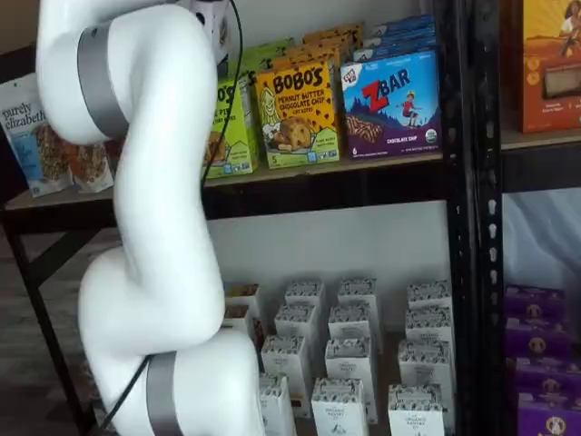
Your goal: Pick the green box on the top shelf, the fourth from the left
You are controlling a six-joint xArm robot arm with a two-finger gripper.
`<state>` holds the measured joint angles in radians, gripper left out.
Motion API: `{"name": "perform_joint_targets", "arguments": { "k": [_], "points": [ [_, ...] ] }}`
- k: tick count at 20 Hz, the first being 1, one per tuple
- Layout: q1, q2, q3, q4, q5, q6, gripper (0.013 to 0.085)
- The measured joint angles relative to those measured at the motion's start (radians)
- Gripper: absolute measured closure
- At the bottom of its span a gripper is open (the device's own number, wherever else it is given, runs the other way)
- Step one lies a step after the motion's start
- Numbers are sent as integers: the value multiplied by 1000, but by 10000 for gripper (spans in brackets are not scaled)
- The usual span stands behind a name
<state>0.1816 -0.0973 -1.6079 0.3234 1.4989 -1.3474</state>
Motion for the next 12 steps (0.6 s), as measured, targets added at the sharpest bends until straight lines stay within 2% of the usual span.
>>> {"name": "perform_joint_targets", "arguments": {
  "k": [12],
  "points": [
    [19, 3, 16, -33, -11, 10, 130]
  ]
}}
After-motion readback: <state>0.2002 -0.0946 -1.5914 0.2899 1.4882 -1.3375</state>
